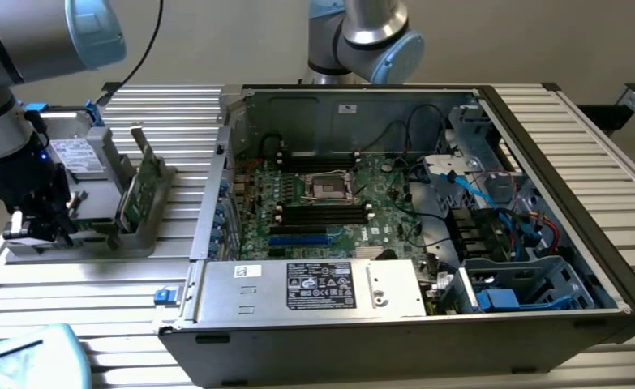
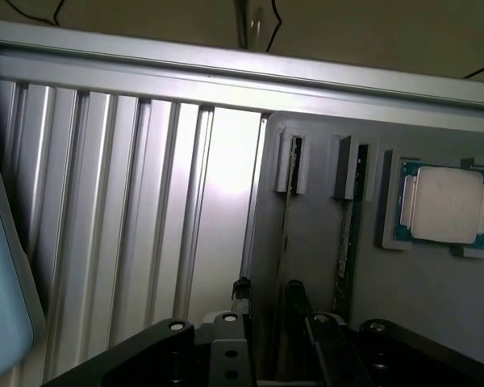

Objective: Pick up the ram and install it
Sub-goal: 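Pick up the ram and move it above insertion slot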

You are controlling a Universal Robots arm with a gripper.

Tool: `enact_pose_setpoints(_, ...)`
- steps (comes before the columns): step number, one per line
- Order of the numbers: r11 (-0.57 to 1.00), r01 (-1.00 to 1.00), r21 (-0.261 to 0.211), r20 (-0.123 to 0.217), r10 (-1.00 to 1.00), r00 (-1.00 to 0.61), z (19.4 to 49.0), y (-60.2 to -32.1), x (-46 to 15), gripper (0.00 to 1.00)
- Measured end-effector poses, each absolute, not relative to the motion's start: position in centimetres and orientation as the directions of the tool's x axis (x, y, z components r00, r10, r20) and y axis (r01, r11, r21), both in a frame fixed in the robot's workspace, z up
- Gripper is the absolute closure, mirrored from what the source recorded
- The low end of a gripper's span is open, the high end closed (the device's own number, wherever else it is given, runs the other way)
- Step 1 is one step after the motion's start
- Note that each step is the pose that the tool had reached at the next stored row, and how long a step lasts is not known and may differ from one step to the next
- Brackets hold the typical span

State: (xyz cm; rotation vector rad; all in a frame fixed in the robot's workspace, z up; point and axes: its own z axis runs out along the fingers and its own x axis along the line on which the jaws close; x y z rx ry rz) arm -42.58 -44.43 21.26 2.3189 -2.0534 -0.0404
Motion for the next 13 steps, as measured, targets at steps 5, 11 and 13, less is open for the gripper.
enact_pose_setpoints(5, -0.121, -0.991, 0.050, 0.007, -0.993, 0.121, 20.65, -44.42, -42.64, 0.69)
enact_pose_setpoints(11, -0.119, -0.992, 0.050, 0.007, -0.993, 0.120, 20.51, -44.39, -42.69, 0.69)
enact_pose_setpoints(13, -0.119, -0.992, 0.050, 0.006, -0.993, 0.120, 20.50, -44.39, -42.70, 0.69)
